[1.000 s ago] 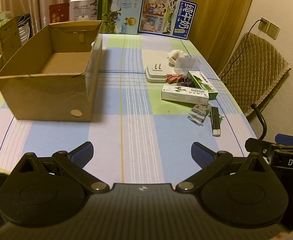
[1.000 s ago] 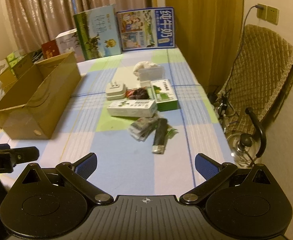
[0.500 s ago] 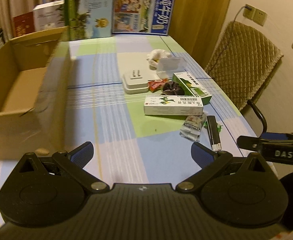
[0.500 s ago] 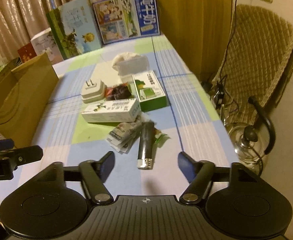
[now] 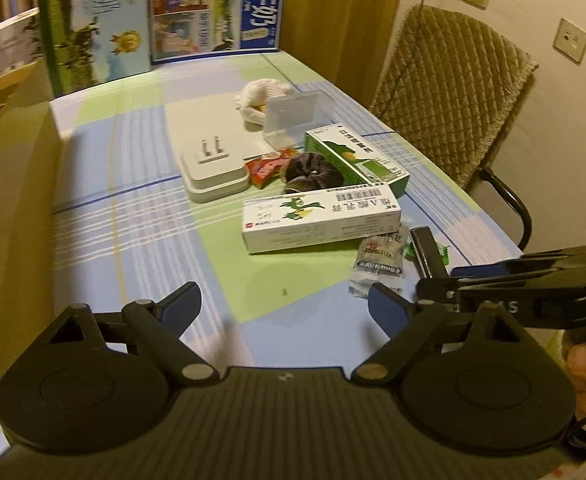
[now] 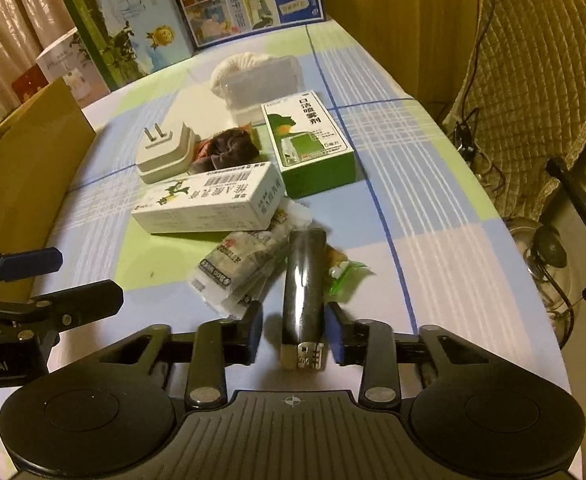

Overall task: Organize objects
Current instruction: 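Grasp the black stick-shaped item with the right gripper, then grasp the clear snack packet with the left gripper while the right gripper holds the black item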

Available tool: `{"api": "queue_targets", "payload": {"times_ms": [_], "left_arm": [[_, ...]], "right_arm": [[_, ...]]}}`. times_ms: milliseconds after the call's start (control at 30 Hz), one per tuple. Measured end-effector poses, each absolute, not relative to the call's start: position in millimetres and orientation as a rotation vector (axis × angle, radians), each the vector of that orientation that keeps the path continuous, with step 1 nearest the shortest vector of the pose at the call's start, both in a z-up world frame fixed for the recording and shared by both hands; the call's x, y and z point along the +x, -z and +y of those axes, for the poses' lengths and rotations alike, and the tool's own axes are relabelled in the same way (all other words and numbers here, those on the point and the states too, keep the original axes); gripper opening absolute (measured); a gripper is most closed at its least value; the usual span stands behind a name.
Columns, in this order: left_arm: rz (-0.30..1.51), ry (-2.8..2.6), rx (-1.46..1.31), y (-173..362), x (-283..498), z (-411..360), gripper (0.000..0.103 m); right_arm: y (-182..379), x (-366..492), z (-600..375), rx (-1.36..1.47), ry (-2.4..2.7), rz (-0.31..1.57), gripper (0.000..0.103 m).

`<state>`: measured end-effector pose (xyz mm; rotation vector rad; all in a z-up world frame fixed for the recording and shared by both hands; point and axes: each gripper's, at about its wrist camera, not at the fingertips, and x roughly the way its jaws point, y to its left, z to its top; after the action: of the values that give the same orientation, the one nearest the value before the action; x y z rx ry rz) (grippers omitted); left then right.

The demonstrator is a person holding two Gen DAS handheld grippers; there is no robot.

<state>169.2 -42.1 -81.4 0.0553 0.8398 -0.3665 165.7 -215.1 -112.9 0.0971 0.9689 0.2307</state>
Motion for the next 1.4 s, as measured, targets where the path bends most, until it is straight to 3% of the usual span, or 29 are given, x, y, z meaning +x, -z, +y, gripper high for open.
{"api": "queue_targets", "payload": {"times_ms": [433,800,867,933,1233,1400], "left_arm": [[0.838,0.425,0.108,92.3,176.0,-34.5,0.086],[0.83,0.595,0.121,106.7,198.4,-84.9,0.061],[0.838,0.601,0.126,111.5,203.1,-92.1,0.045],[0.863,0.585,0.117,115.7,207.7,-93.4,0.036],[0.893,0.454,0.173,107.6,148.9,-48.4,0.036],[0.881,0.439,0.175,111.4,143.2,-35.2,0.045]], "right_arm": [[108.0,171.8,-226.0,0.233,-0.262,0.936,0.019],[98.0,165.3,-241.4,0.274,-0.153,0.903,0.019],[99.7,165.0,-238.8,0.258,-0.166,0.911,0.019],[100.3,162.9,-232.5,0.219,-0.191,0.911,0.019],[114.6,147.6,-196.7,0.098,-0.297,0.958,0.019],[116.4,144.3,-191.2,0.058,-0.291,0.939,0.02]]}}
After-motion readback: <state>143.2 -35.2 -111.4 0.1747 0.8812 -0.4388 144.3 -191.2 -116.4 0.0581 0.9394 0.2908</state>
